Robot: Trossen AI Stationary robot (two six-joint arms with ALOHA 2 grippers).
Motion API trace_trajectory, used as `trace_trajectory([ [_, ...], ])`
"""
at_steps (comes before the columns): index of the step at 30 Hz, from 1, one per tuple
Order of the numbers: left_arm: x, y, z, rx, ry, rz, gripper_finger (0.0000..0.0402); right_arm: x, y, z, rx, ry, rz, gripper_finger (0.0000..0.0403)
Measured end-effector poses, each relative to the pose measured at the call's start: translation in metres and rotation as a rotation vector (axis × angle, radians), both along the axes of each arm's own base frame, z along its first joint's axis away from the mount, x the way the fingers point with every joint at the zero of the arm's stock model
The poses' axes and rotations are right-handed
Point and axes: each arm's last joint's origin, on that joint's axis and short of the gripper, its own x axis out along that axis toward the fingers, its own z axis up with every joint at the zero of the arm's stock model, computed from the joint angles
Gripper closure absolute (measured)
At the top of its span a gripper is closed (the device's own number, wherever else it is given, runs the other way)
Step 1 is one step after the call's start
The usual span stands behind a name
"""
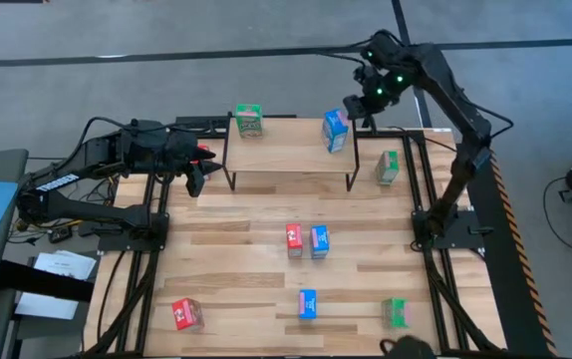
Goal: Stack cereal on shelf
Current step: Put the top right blue cereal box on the shelf
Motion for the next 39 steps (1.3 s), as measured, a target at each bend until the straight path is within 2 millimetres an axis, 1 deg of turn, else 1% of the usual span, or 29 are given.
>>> trace_trajectory([
  [4, 0.0, 0.0, 0.0, -0.001, 0.001, 0.0, 0.0226, 0.007, 0.026, 0.009, -0.043, -0.013, 0.12, 0.0239],
  [8, 0.0, 0.0, 0.0, -0.001, 0.0, 0.001, 0.0226, 0.01, 0.055, 0.016, -0.109, 0.023, 0.196, 0.0239],
  [10, 0.0, 0.0, 0.0, -0.001, 0.0, 0.001, 0.0226, 0.011, 0.07, 0.016, -0.154, 0.056, 0.233, 0.0239],
  [15, 0.0, 0.0, 0.0, -0.002, 0.0, 0.001, 0.0226, 0.006, 0.1, 0.008, -0.232, 0.123, 0.254, 0.0239],
  [18, 0.0, 0.0, 0.0, -0.002, 0.0, 0.001, 0.0226, -0.001, 0.11, -0.005, -0.248, 0.121, 0.227, 0.0239],
  [25, 0.0, 0.0, 0.0, -0.002, 0.0, 0.001, 0.0226, -0.024, 0.121, -0.049, -0.256, 0.037, 0.149, 0.0239],
  [29, 0.0, 0.0, 0.0, 0.008, 0.004, -0.004, 0.0226, -0.028, 0.123, -0.072, -0.27, -0.042, 0.103, 0.0239],
  [34, 0.0, 0.0, 0.0, 0.009, 0.005, -0.005, 0.0226, -0.018, 0.118, -0.094, -0.287, -0.131, 0.059, 0.0239],
  [39, 0.0, 0.0, 0.0, 0.01, 0.005, -0.006, 0.0226, 0.004, 0.109, -0.106, -0.324, -0.217, 0.045, 0.0239],
])
